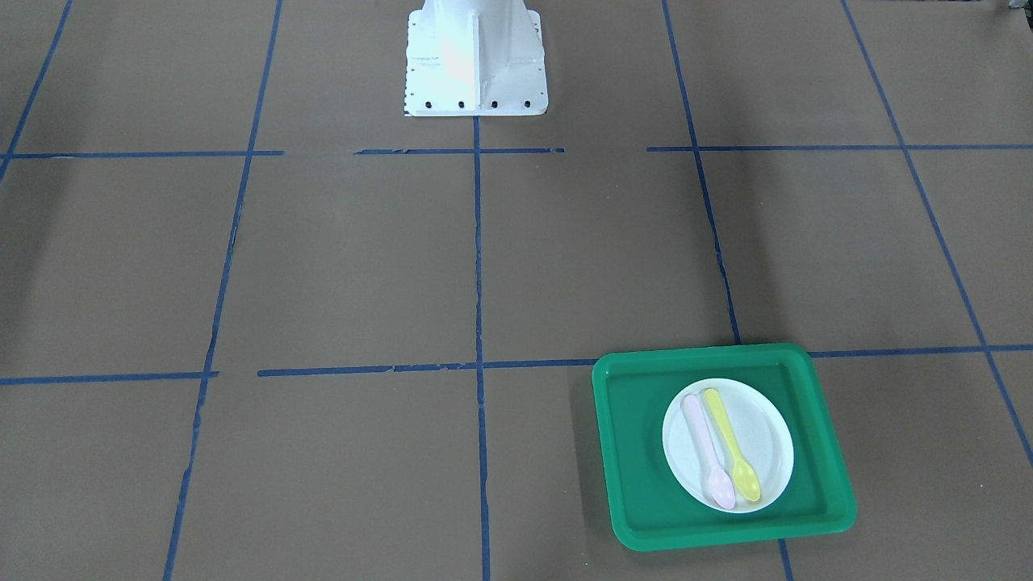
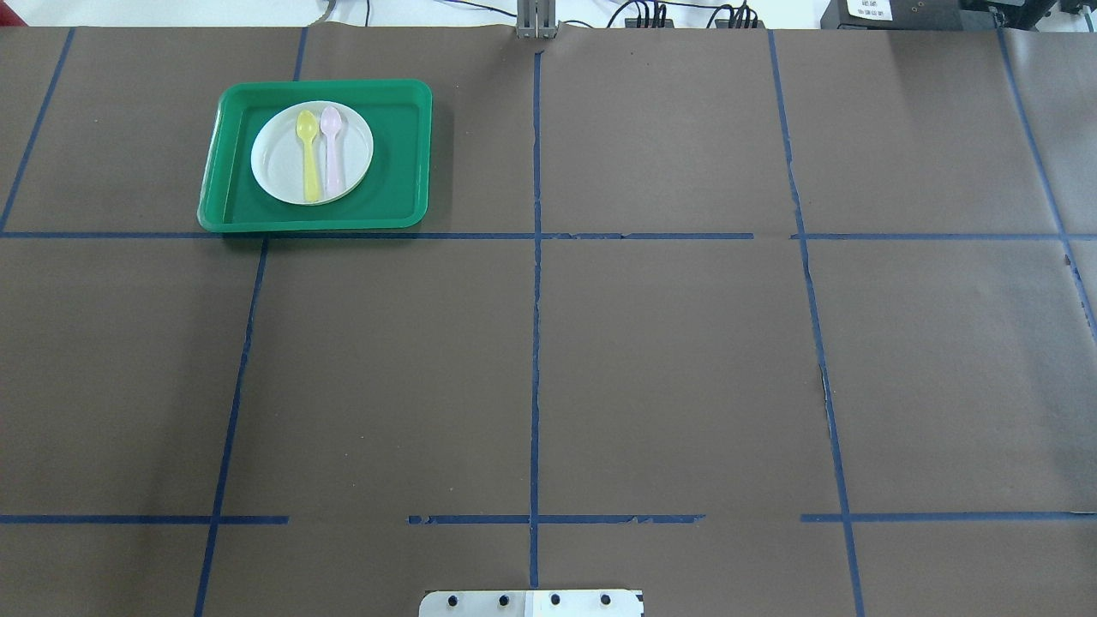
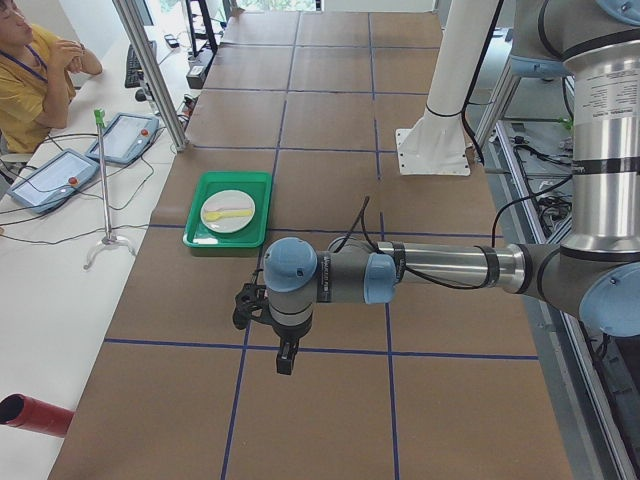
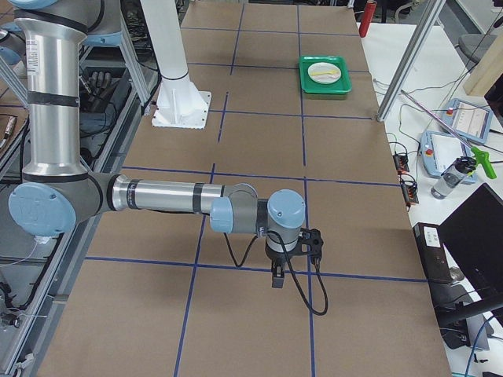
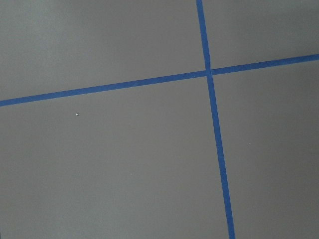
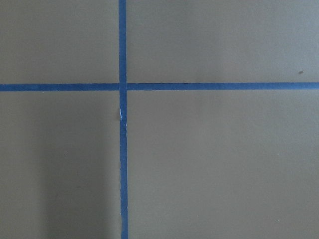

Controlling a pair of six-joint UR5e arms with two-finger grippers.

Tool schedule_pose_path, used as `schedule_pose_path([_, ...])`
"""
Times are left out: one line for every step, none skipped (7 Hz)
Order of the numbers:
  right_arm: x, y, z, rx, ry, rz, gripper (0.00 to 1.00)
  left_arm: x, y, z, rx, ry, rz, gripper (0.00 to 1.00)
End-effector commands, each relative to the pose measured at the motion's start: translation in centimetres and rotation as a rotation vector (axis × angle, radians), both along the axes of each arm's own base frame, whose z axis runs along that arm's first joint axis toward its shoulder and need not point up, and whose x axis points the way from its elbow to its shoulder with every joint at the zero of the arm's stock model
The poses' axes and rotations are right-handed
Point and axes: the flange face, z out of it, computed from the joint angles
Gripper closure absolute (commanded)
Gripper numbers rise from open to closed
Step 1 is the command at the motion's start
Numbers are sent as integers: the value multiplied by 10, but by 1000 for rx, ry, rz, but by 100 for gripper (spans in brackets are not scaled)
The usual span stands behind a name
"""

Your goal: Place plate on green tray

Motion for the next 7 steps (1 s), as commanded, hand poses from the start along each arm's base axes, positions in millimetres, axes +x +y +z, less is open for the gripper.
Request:
schedule_pose_path([0,0,0,0,-1,0,0,0,0,0,-2,0,-2,0])
schedule_pose_path([0,0,0,0,-2,0,0,0,0,-1,0,0,-2,0])
schedule_pose_path([0,0,0,0,0,0,0,0,0,-3,3,0,-2,0])
schedule_pose_path([0,0,0,0,-1,0,0,0,0,-3,5,1,-2,0])
schedule_pose_path([0,0,0,0,0,0,0,0,-1,-16,29,-1,-2,0])
schedule_pose_path([0,0,0,0,0,0,0,0,-1,-22,40,-2,-3,0])
schedule_pose_path([0,0,0,0,0,0,0,0,0,-21,37,-2,-3,0])
